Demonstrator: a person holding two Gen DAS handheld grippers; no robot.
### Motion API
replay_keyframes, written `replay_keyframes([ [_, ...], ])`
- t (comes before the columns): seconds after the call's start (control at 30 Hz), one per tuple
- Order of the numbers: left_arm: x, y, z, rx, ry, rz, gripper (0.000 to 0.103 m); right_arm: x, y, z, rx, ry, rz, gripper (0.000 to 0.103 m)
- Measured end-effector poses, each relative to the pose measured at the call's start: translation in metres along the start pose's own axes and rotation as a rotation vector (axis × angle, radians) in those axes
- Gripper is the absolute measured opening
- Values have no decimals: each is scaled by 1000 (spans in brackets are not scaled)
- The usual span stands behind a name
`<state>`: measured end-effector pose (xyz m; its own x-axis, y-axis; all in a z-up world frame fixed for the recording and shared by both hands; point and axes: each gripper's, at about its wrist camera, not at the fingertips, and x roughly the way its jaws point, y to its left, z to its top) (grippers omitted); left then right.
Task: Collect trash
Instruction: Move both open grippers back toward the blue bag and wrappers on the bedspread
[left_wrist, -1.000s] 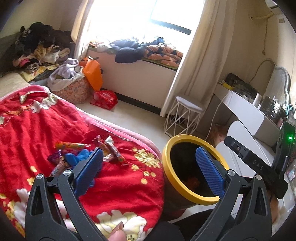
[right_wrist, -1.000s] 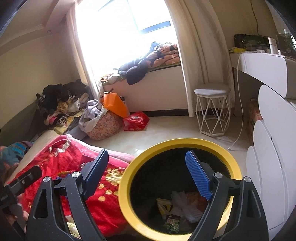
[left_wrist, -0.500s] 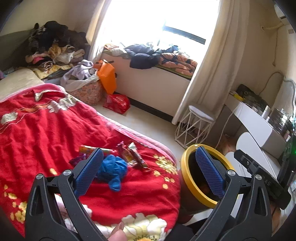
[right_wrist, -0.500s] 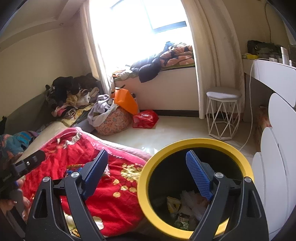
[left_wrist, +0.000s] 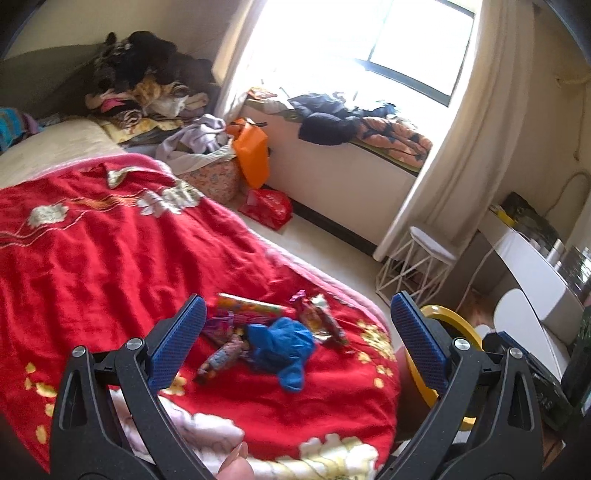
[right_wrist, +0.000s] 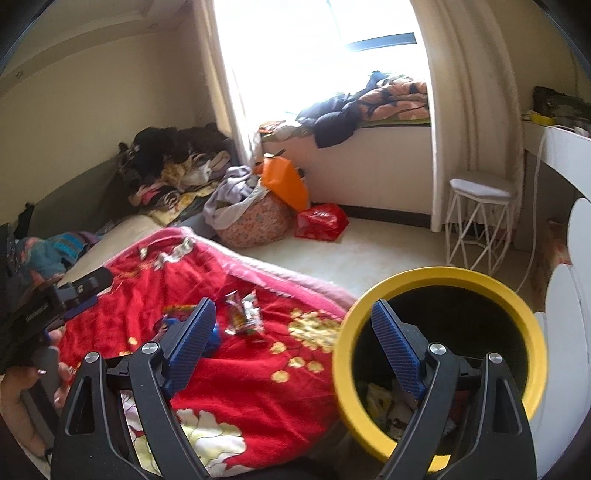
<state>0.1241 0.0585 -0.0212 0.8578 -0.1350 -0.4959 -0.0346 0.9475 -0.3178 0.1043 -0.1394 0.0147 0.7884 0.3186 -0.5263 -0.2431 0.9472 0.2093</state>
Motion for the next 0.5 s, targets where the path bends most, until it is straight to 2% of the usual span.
replay_keyframes([
  [0.4, 11, 68, 3, -118, 28, 109, 92, 52, 51, -8, -89, 110, 103, 83],
  [0.5, 13, 81, 2, -142, 38, 121, 92, 70, 60, -14, -100, 151, 125, 79],
])
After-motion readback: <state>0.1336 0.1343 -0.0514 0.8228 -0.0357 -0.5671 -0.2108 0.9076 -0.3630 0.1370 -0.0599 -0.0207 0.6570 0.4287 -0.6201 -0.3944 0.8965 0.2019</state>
